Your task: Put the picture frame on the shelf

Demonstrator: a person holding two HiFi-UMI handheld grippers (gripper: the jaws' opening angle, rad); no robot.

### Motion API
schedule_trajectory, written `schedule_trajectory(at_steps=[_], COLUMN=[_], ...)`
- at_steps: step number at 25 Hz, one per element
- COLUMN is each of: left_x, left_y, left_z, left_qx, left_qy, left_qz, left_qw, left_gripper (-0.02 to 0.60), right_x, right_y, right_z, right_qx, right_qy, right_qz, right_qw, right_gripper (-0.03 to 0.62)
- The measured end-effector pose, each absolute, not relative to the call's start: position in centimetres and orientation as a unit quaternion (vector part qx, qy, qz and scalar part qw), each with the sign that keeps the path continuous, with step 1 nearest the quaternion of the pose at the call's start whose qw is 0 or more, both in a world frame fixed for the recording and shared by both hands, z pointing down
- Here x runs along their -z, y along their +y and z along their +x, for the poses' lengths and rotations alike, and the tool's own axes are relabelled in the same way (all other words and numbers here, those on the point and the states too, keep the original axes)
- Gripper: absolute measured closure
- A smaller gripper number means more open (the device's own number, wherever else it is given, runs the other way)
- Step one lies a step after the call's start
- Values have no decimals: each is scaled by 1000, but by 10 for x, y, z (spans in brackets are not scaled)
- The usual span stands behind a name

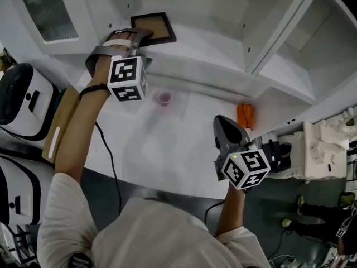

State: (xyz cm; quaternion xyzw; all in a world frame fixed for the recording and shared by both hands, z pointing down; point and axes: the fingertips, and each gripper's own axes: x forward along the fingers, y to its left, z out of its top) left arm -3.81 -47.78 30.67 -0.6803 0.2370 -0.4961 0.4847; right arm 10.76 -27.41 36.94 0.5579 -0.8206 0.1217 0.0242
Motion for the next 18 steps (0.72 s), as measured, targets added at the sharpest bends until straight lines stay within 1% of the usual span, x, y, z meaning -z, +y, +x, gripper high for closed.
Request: schedule_trajectory(at_steps=[12, 18], left_x=[-308, -294], left_y=[-484, -476], left_z=[-32, -30], left_qx=[489, 456], left_qy=[242, 266], left_qz=[-678, -690], left_qw=[493, 496], left_gripper=[227, 195], right_x=[-375, -375], right_y=[-279, -274], right_z=[110, 112], right_qx=[-128, -128], right_qy=[-822, -824], right_qz=[555, 552], right_qw=[28, 28], right_gripper=[589, 589])
